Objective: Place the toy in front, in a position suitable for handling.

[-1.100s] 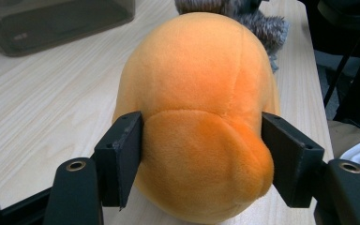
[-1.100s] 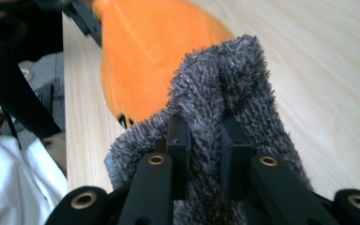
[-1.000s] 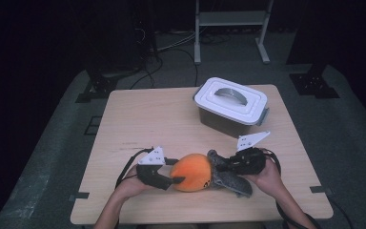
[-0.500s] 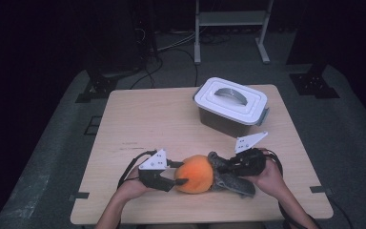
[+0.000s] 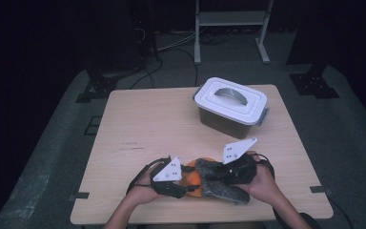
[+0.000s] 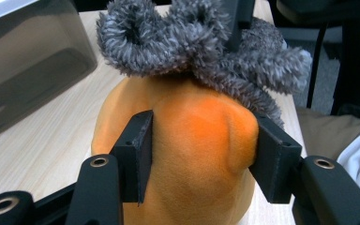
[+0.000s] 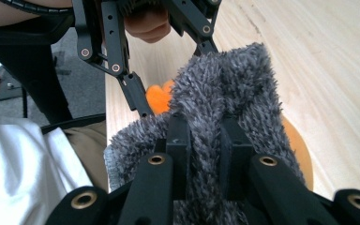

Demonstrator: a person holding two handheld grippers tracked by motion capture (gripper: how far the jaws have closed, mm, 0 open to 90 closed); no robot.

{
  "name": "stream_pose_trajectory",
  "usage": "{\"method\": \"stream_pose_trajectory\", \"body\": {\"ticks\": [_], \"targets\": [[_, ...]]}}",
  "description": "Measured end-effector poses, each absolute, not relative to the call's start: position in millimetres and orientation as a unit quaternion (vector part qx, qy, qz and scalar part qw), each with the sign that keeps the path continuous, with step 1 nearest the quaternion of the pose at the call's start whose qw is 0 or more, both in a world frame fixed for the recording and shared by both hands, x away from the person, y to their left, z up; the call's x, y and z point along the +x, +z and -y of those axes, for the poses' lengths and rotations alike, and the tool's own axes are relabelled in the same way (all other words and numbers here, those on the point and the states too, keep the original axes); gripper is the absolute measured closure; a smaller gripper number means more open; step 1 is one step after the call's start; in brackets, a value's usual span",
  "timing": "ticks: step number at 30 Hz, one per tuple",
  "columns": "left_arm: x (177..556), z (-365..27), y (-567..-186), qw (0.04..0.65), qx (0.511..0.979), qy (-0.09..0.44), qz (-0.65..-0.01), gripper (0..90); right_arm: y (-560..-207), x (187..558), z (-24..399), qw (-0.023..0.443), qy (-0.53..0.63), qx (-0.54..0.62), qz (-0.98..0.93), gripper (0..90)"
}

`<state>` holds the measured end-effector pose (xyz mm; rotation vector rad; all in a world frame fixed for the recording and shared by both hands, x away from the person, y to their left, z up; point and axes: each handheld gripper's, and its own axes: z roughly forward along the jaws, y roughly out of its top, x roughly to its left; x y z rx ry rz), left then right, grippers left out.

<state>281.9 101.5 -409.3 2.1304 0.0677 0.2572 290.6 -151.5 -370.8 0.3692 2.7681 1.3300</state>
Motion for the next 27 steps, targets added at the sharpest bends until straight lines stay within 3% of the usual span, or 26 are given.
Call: {"method": "stream_pose_trajectory", "body": {"ticks": [8,19,24,27], "targets": [[290,-114,-410,0.477,0.873,0.094,-0.049,42.7,-384,309,176,0.011,0.431,0.172,-0.885,76.4],[303,-131,-408,0.473,0.869,0.091,-0.113,40.2,-393,303,162,-0.013,0.427,0.157,-0.89,76.5],[303,-131,-403,0.489,0.862,0.06,-0.122,30.0,-398,302,157,-0.026,0.428,0.151,-0.891,76.9],[302,-125,-405,0.482,0.866,0.054,-0.119,29.2,-398,299,151,-0.026,0.424,0.14,-0.895,76.8]]}}
